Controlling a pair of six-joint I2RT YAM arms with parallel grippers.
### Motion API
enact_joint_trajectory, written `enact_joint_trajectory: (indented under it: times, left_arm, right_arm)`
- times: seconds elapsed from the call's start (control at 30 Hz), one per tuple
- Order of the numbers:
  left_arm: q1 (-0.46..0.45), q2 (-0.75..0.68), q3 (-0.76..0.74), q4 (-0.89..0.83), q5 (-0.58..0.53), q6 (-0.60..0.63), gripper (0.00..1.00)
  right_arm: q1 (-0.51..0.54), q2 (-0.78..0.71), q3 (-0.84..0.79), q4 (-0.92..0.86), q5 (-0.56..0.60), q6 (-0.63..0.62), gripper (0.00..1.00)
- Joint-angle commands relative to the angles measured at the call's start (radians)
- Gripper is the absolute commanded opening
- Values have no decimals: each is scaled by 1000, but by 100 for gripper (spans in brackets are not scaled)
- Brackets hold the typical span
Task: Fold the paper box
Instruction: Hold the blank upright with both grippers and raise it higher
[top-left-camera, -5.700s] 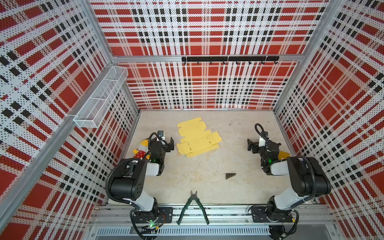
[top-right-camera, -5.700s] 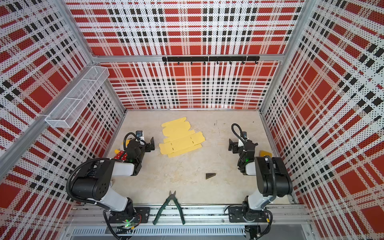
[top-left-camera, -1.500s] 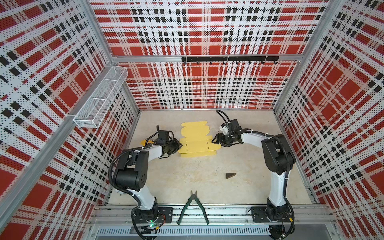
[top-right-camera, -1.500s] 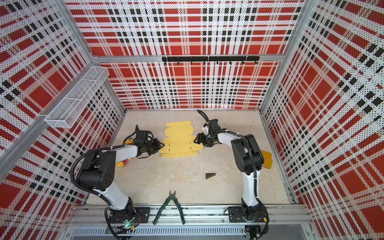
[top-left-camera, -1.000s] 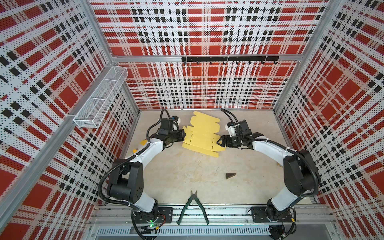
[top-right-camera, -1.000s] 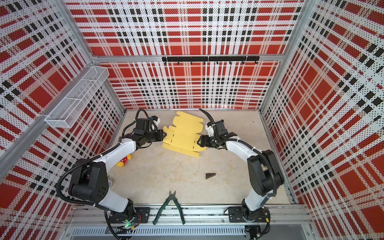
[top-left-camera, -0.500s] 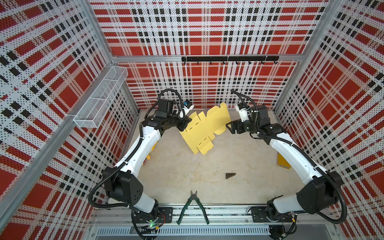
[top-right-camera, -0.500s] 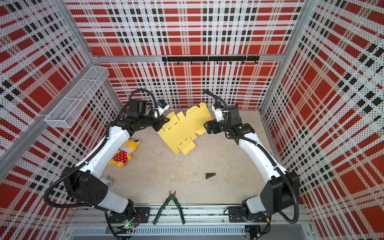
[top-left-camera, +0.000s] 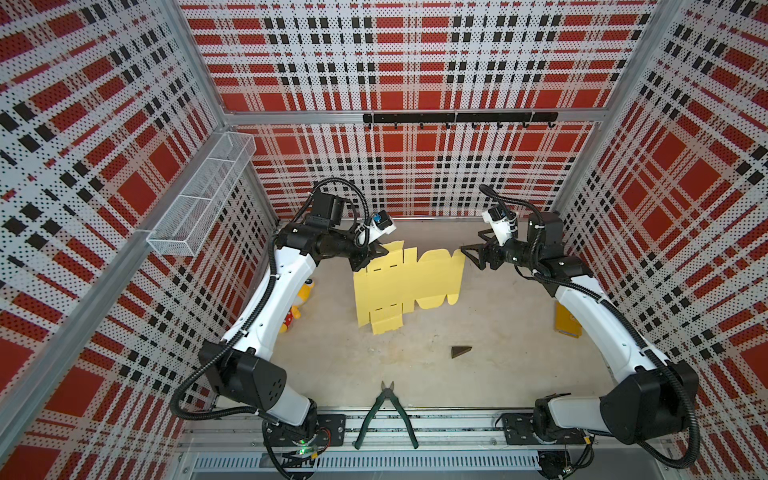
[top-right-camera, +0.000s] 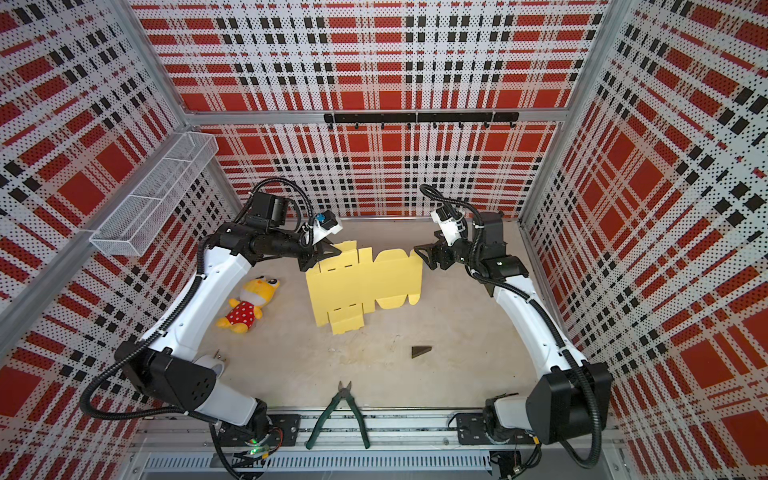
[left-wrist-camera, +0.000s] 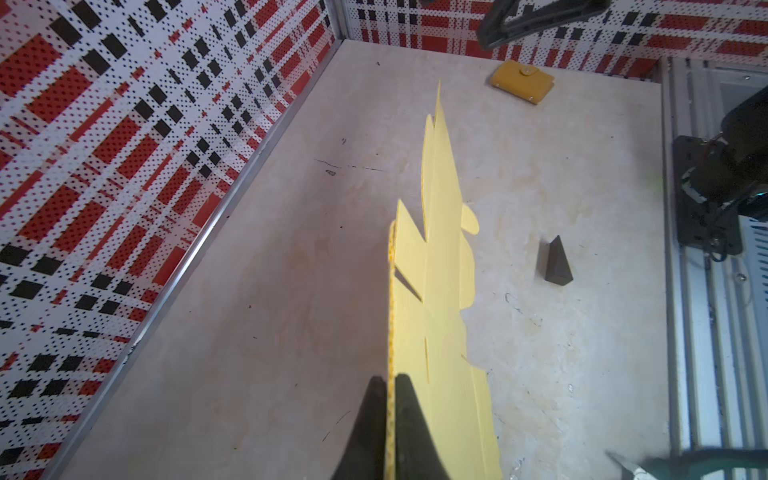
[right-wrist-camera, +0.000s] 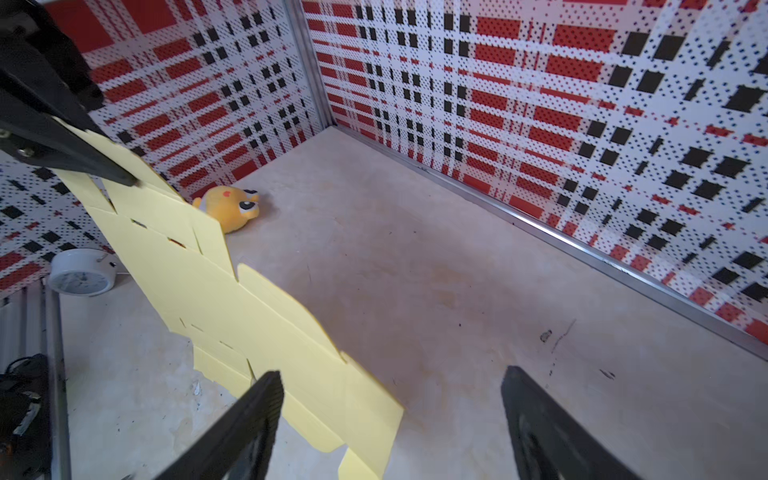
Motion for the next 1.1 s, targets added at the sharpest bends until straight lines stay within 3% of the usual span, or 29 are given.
enact_joint_trajectory:
  times: [0.0,0.13,0.3,0.53,0.7,0.8,0.9,0.97,1.0,1.07]
  left_arm:
    - [-7,-13,37,-54,83,26,8]
    - [-6,-18,31,-55,96,20,0]
    - [-6,-23,39,-64,103,23,0]
    - [1,-13,69,-70,138,4,0]
    - [0,-4,80,-73,177,-8,0]
    - [1,-1,83,-69,181,-10,0]
    - [3,3,80,-47,183,-34,0]
    - [7,2,77,-36,187,-51,0]
    - [10,1,75,-30,191,-63,2]
    - [25,-3,73,-8,195,-95,20]
  right_arm:
    - [-3,-9,-47,133,-191,-22,79]
    - [-3,5,-93,186,-299,8,79]
    - [-24,-19,-162,215,-298,-21,85]
    - [-92,-71,-258,237,-442,-41,85]
    - [-92,-29,-307,383,-502,53,82]
    - [-92,-11,-319,438,-538,85,66]
    - [-92,-2,-321,461,-581,93,31]
    - [-92,0,-310,429,-597,68,15]
    - [-92,0,-304,408,-597,54,8]
    - [-92,-4,-292,359,-596,15,0]
